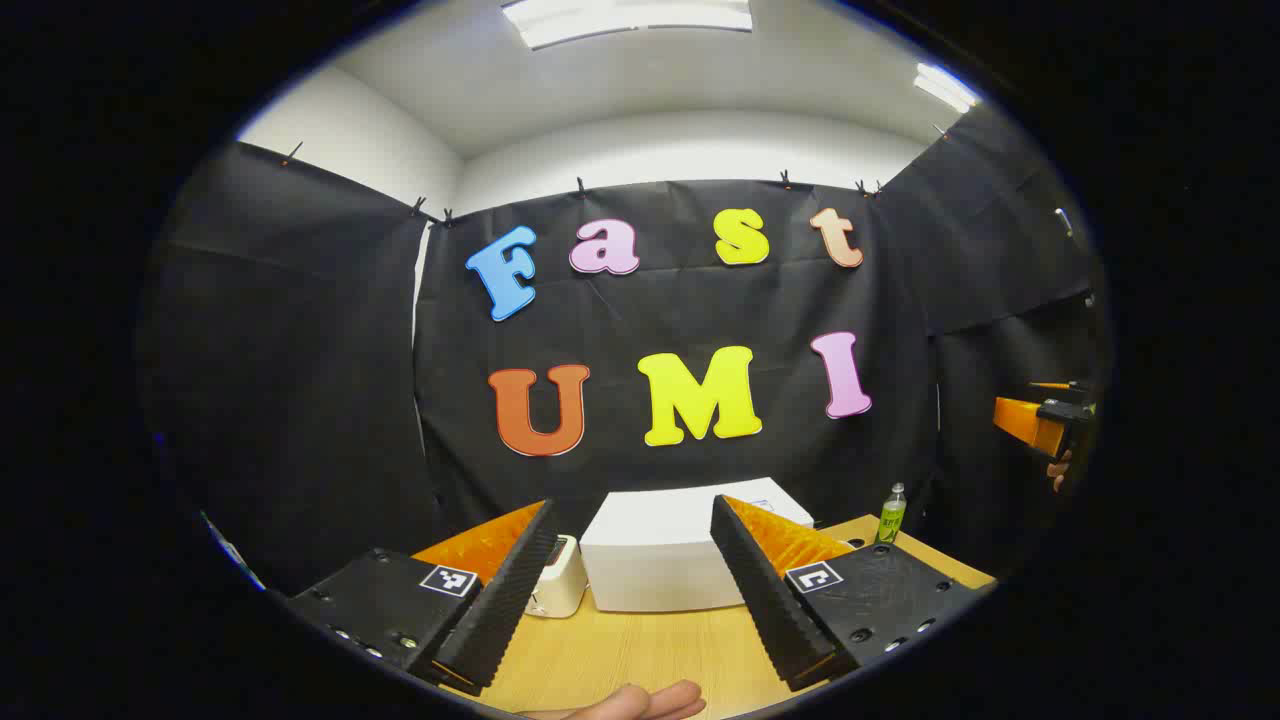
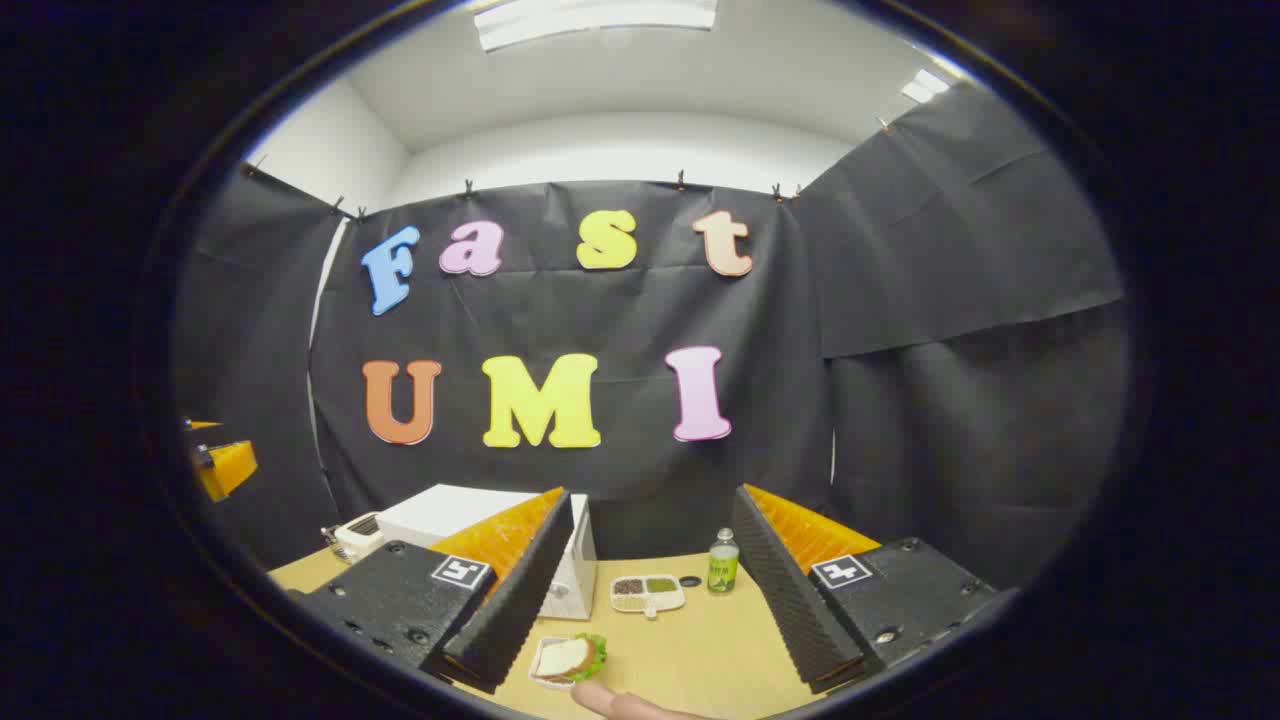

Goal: Open the microwave oven with the left hand, put the food in, and close the microwave oven.

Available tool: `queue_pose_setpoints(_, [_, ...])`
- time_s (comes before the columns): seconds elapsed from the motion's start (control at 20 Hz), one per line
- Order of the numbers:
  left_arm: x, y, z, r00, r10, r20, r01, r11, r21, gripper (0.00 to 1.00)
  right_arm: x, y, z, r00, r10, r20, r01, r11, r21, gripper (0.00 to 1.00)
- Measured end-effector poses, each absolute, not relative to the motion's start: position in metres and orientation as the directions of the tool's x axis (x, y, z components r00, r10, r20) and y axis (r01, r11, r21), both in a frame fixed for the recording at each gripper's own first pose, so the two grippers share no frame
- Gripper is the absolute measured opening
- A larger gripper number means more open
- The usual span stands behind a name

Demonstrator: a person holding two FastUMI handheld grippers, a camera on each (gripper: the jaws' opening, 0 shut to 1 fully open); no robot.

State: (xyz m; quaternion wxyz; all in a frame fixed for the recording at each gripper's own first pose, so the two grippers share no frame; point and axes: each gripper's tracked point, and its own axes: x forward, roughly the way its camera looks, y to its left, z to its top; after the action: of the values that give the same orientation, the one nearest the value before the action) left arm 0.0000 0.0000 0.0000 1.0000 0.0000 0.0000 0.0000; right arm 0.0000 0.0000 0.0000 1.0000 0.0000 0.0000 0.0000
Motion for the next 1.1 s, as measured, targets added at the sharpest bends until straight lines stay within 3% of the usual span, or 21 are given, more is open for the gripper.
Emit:
queue_pose_setpoints(0.05, [0.001, -0.003, 0.001, 1.0, -0.005, -0.002, 0.005, 1.0, -0.005, 0.89, -0.001, -0.005, 0.002, 1.0, -0.013, 0.007, 0.013, 1.0, 0.003, 0.94])
queue_pose_setpoints(0.1, [0.0, -0.005, 0.001, 1.0, -0.012, -0.004, 0.012, 1.0, -0.015, 0.96, -0.001, -0.008, 0.005, 1.0, -0.023, 0.013, 0.023, 1.0, 0.001, 0.94])
queue_pose_setpoints(0.2, [0.0, -0.011, 0.001, 0.999, -0.035, -0.012, 0.035, 0.999, -0.03, 0.96, -0.003, -0.011, 0.007, 0.999, -0.026, 0.021, 0.026, 1.0, -0.006, 0.94])
queue_pose_setpoints(0.25, [0.0, -0.013, 0.0, 0.999, -0.045, -0.016, 0.045, 0.998, -0.036, 0.96, -0.004, -0.011, 0.007, 0.999, -0.025, 0.023, 0.025, 1.0, -0.006, 1.0])
queue_pose_setpoints(0.4, [-0.001, -0.015, 0.001, 0.998, -0.054, -0.011, 0.053, 0.998, -0.044, 0.96, -0.005, -0.015, 0.011, 0.999, -0.027, 0.038, 0.028, 0.999, -0.016, 1.0])
queue_pose_setpoints(0.45, [0.0, -0.015, 0.002, 0.998, -0.057, -0.008, 0.056, 0.997, -0.043, 0.96, -0.006, -0.02, 0.013, 0.998, -0.041, 0.048, 0.042, 0.999, -0.02, 0.94])
queue_pose_setpoints(0.75, [0.01, -0.019, 0.005, 0.998, -0.06, 0.012, 0.06, 0.996, -0.066, 0.96, -0.009, -0.022, 0.019, 0.995, -0.053, 0.08, 0.056, 0.998, -0.04, 1.0])
queue_pose_setpoints(0.8, [0.015, -0.019, 0.004, 0.998, -0.055, 0.013, 0.056, 0.995, -0.077, 0.96, -0.01, -0.021, 0.02, 0.995, -0.052, 0.084, 0.055, 0.998, -0.041, 0.94])
queue_pose_setpoints(0.85, [0.017, -0.02, 0.003, 0.999, -0.046, 0.017, 0.047, 0.994, -0.094, 0.96, -0.01, -0.021, 0.019, 0.995, -0.048, 0.088, 0.052, 0.998, -0.041, 1.0])
queue_pose_setpoints(1.1, [0.046, -0.028, 0.004, 0.997, -0.035, 0.063, 0.043, 0.991, -0.125, 0.96, -0.009, -0.007, 0.01, 0.997, 0.032, 0.07, -0.03, 0.999, -0.022, 0.94])
